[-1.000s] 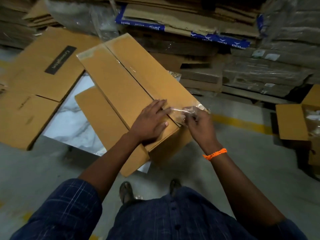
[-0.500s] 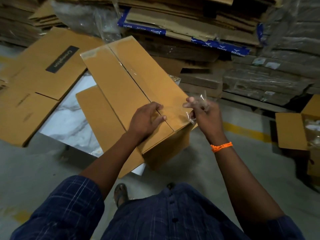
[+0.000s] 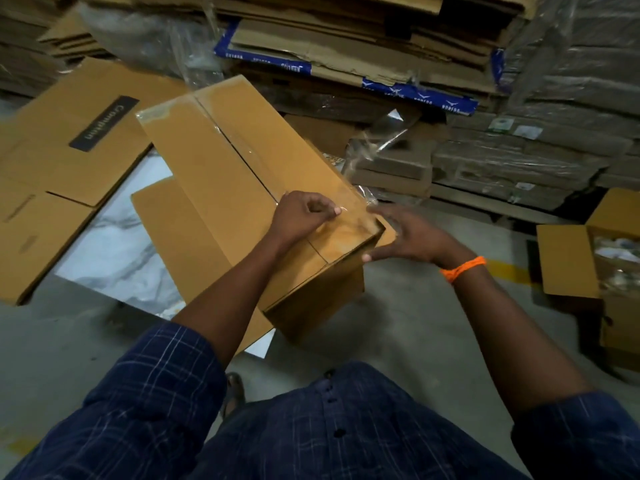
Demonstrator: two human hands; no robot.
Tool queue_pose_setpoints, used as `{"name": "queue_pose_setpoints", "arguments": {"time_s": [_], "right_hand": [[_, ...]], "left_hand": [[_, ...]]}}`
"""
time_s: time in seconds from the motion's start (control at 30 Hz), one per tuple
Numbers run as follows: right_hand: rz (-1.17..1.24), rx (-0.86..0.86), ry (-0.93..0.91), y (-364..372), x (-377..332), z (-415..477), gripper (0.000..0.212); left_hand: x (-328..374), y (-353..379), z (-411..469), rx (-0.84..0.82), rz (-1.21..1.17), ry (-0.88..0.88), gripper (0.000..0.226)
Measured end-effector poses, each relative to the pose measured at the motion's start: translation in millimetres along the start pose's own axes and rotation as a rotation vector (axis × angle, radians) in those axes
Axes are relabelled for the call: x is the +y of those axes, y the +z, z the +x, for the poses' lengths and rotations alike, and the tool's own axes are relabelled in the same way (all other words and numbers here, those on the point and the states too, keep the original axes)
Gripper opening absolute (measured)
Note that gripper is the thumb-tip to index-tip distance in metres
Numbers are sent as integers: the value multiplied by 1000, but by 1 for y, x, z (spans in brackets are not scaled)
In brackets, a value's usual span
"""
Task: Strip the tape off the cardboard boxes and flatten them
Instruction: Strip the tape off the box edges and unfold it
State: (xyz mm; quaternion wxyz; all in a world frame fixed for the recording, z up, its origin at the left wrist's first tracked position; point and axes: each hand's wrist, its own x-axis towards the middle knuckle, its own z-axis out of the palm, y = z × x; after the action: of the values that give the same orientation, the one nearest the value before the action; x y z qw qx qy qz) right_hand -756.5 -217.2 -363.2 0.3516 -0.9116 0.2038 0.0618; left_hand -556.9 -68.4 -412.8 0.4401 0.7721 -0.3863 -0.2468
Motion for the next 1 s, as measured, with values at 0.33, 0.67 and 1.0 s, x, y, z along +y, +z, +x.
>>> {"name": "queue_pose_setpoints", "arguments": {"time_s": [0.33,0.67,1.0], "right_hand": [[185,551,16,2,10,12,25],[-266,312,-180,14,6,36,17],[-362,337,-139,-19,6,53,16]], "left_hand": [[10,-12,0,-107,35,-114,22],[8,-11,-5,-48,129,-14,28],[10,-13,10,-187,547,115,56]]}}
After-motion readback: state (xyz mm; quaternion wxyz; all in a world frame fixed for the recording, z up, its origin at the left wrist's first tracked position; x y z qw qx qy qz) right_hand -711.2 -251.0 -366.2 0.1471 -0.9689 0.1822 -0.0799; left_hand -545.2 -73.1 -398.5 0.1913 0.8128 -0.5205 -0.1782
